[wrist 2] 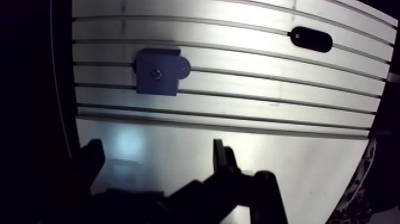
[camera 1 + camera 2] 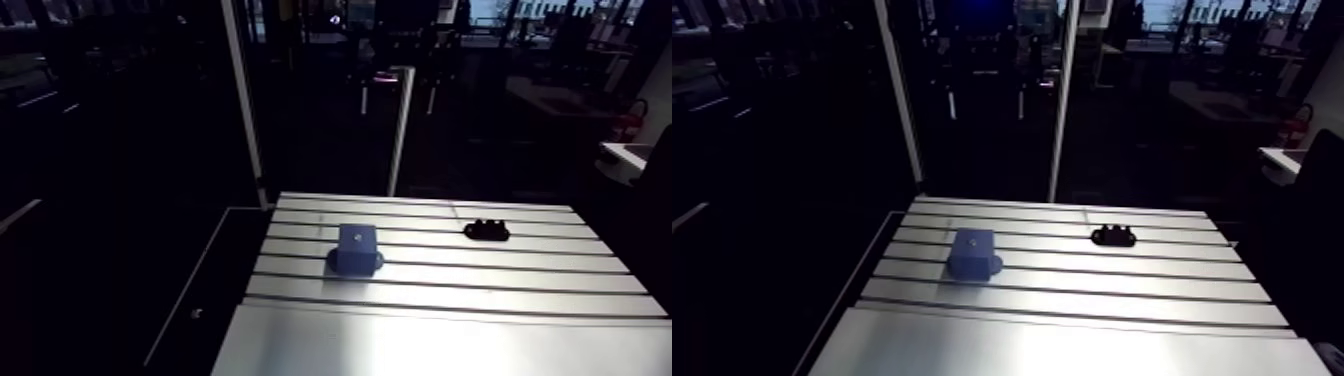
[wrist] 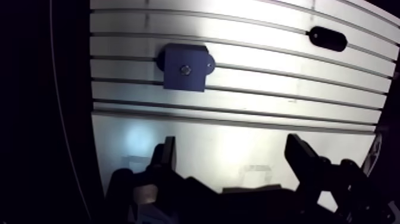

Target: Pick up the M10 bolt and insert it into the hex recess until seated.

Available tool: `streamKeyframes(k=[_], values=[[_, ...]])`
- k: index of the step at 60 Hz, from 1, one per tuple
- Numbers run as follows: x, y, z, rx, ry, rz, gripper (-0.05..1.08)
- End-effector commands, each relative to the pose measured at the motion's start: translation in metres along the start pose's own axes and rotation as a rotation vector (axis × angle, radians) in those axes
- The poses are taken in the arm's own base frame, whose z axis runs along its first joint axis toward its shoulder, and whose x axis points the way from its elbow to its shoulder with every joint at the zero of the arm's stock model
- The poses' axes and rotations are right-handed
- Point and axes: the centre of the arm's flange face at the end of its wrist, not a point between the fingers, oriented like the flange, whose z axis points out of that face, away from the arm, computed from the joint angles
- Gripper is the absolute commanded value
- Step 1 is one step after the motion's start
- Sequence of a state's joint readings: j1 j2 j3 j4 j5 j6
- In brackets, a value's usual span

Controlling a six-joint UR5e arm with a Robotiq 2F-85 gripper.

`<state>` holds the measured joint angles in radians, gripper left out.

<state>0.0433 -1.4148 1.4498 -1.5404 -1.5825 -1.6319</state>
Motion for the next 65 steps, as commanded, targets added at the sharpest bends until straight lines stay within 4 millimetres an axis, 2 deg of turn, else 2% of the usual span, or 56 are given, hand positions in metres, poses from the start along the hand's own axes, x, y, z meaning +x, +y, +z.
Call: streamKeyframes(k=[1, 22, 65], values=[[-0.002, 0.001, -0.004, 0.004, 0.011, 0.003, 0.00], [-0.009, 0.001, -0.023, -0.003, 0.044, -0.003, 0.00], [-0.007, 0.002, -0.016, -0.002, 0.034, 0.001, 0.00]])
